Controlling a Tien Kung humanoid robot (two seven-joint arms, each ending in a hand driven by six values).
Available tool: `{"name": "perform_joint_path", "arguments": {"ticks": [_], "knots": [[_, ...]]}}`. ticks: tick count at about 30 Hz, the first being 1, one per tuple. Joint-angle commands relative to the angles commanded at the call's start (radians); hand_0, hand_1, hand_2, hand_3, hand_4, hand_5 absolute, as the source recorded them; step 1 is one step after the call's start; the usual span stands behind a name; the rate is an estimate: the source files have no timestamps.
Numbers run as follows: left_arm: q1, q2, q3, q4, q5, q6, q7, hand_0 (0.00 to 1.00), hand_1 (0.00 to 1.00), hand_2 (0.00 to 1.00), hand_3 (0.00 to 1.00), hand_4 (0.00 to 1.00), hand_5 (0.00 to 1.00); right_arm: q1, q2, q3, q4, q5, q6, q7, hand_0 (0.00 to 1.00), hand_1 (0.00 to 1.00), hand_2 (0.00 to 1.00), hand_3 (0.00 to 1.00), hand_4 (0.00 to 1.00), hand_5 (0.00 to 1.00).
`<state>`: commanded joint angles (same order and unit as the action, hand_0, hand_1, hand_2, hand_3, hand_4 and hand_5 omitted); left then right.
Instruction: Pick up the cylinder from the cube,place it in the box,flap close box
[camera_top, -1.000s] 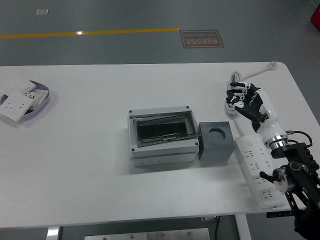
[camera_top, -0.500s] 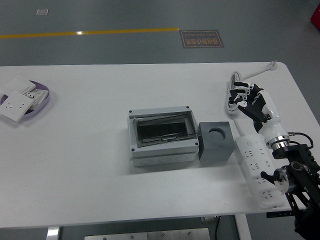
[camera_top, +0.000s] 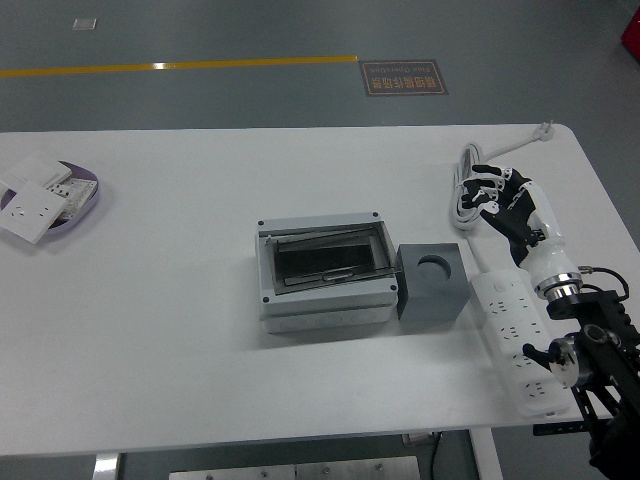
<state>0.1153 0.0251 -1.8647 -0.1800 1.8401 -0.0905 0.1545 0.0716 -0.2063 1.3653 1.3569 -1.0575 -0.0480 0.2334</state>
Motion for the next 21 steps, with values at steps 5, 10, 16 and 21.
{"name": "perform_joint_path", "arguments": {"ticks": [5, 10, 16, 21], "knots": [[0.005, -0.004, -0.005, 0.0, 0.003, 0.0, 0.003, 0.597, 0.646, 0.613, 0.659, 0.694, 0.125, 0.011, -0.006, -0.023, -0.005, 0.011, 0.0, 0.001, 0.468, 0.449, 0.522, 0.591, 0.716, 0.188], [0.004, -0.006, -0.006, 0.0, 0.004, 0.0, 0.002, 0.597, 0.646, 0.613, 0.659, 0.694, 0.125, 0.055, -0.017, -0.08, -0.011, 0.036, 0.004, 0.003, 0.468, 0.449, 0.522, 0.591, 0.716, 0.188], [0.002, -0.005, -0.002, 0.0, 0.0, 0.0, 0.001, 0.597, 0.646, 0.613, 0.659, 0.694, 0.126, 0.109, -0.02, -0.126, -0.012, 0.039, 0.003, -0.002, 0.468, 0.45, 0.522, 0.59, 0.711, 0.187], [0.003, -0.005, -0.004, 0.0, 0.003, 0.0, 0.002, 0.598, 0.645, 0.613, 0.659, 0.694, 0.125, 0.129, -0.029, -0.139, -0.008, 0.033, -0.003, -0.011, 0.459, 0.447, 0.518, 0.59, 0.709, 0.183]]}}
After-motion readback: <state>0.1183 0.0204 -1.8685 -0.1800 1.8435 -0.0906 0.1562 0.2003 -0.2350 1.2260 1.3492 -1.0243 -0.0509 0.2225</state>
